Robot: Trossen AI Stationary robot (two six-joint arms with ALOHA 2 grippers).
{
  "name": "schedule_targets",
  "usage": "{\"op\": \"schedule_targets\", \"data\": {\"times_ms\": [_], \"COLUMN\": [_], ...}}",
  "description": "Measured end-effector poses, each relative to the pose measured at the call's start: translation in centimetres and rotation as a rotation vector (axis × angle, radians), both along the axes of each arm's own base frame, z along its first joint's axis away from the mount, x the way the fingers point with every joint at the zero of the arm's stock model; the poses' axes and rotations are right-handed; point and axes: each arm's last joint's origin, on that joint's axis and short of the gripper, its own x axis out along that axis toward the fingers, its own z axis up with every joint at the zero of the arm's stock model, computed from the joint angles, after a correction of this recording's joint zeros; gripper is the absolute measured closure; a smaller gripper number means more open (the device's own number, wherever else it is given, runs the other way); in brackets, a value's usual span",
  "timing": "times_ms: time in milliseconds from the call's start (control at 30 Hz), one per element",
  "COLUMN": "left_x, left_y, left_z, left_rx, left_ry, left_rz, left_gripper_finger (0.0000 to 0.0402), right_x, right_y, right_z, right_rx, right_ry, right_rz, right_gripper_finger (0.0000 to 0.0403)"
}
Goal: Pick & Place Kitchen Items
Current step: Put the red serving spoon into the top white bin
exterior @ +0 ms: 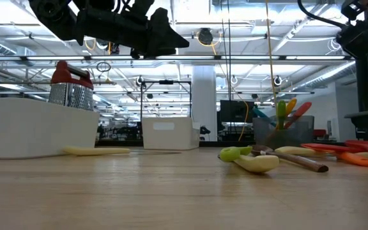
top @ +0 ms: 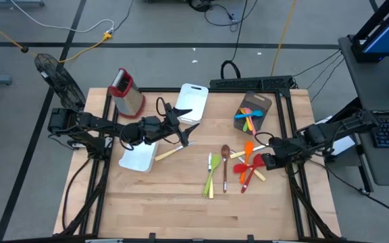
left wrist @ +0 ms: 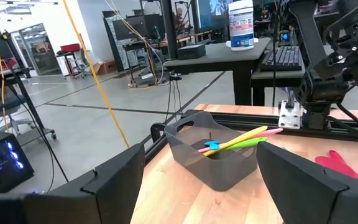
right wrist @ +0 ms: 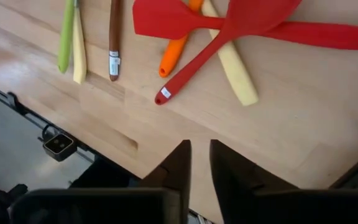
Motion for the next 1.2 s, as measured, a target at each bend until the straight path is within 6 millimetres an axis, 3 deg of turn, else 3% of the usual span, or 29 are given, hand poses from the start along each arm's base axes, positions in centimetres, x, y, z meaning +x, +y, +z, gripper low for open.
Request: {"op": "schedule_targets", "data": {"times_ms": [500, 1000, 1200], "left_x": [0.0, 0.0, 0.0], "left_y": [0.0, 0.0, 0.0], "left_z": [-0.2, -0.2, -0.2], "left_rx": [-0.001, -0.001, -0.004], "left_ry": [0.021, 0.02, 0.018], "left_rz": [0.0, 0.0, 0.0], "left_gripper_finger": [0.0091, 0.0091, 0.0091], "right_x": [1.4, 3.2, 3.6], "right_y": [0.2, 0.9, 1.3], "right_z": [-0.7, -3.9, -4.6], "right_rx": [-0.037, -0.052, 0.057], "right_ry": [-0.063, -0.365, -0.443], "right_rz": [-0.039, 0.142, 0.155], "right_gripper_finger": [0.022, 0.0229, 0.0227]}}
